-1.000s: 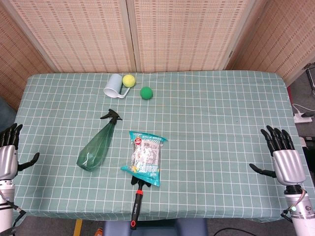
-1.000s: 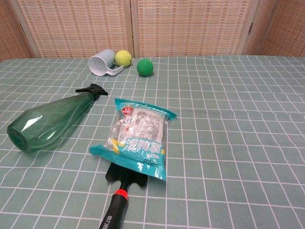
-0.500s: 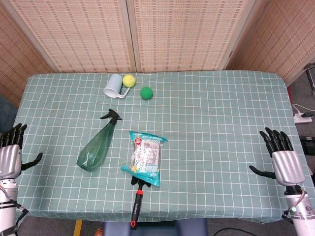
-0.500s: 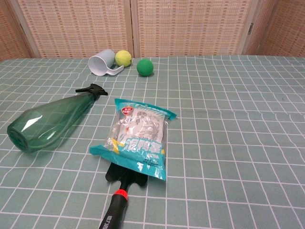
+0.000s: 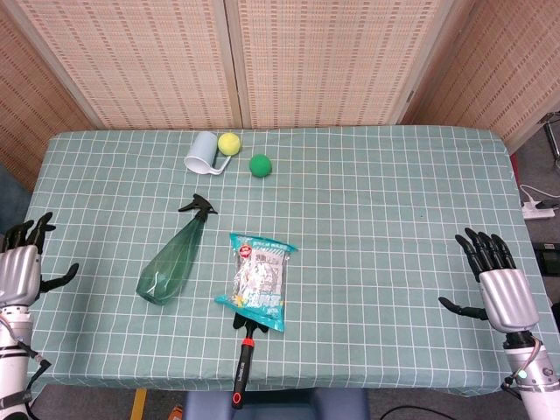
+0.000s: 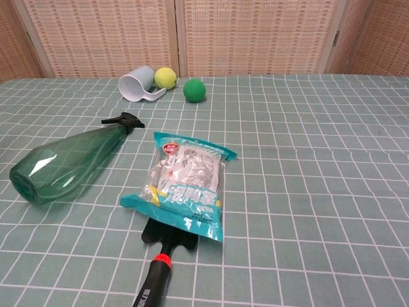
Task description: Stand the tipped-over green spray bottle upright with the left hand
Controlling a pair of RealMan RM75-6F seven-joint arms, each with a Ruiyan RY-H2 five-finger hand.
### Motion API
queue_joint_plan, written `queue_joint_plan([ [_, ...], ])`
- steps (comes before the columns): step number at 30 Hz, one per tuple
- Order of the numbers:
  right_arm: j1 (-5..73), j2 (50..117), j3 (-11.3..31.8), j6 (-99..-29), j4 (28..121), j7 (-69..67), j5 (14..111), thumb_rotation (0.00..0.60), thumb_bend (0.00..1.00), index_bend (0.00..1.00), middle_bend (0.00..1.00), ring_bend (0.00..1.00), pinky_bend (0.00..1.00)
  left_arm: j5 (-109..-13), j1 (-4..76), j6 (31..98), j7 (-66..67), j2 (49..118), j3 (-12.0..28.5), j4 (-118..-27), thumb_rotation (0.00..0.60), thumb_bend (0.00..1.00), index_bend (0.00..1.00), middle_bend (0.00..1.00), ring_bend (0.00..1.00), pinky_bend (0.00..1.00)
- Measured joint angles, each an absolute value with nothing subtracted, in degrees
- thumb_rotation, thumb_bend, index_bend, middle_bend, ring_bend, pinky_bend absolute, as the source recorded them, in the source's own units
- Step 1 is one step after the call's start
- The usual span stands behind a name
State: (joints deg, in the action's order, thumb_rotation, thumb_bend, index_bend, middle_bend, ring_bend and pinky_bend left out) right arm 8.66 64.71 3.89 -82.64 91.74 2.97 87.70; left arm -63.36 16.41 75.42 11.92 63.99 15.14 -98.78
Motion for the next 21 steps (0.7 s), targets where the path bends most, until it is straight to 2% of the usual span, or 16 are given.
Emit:
queue_joint_plan([
  [3,8.85,64.18,3.73,-81.50,92.20,2.92,87.08,0.600,0.00,0.00,0.00,0.00,0.00,-58.83,19.37,73.60,16.22,61.15,18.30,-103.92,0.600,0.22,0.14,0.26,0.13,0.10],
  [7,8.96,63.68,3.64,-80.24,93.16,3.87,85.69,0.600,0.00,0.00,0.00,0.00,0.00,-47.88,24.56,70.98,22.44,58.58,21.86,-108.44,0.600,0.22,0.15,0.26,0.14,0.11],
  [12,9.16,62.80,3.64,-78.72,94.44,4.10,84.15,0.600,0.00,0.00,0.00,0.00,0.00,-25.97,35.92,70.03,34.63,57.95,25.20,-111.14,0.600,0.22,0.15,0.26,0.14,0.10],
  [16,9.36,62.42,3.20,-78.14,94.77,4.87,84.64,0.600,0.00,0.00,0.00,0.00,0.00,-7.58,48.48,72.29,48.24,61.28,25.97,-109.19,0.600,0.22,0.15,0.26,0.15,0.09],
  [21,9.18,62.00,2.84,-78.17,94.88,4.52,84.91,0.600,0.00,0.00,0.00,0.00,0.00,11.30,62.42,77.61,65.21,71.36,26.13,-97.89,0.600,0.22,0.16,0.27,0.16,0.07],
])
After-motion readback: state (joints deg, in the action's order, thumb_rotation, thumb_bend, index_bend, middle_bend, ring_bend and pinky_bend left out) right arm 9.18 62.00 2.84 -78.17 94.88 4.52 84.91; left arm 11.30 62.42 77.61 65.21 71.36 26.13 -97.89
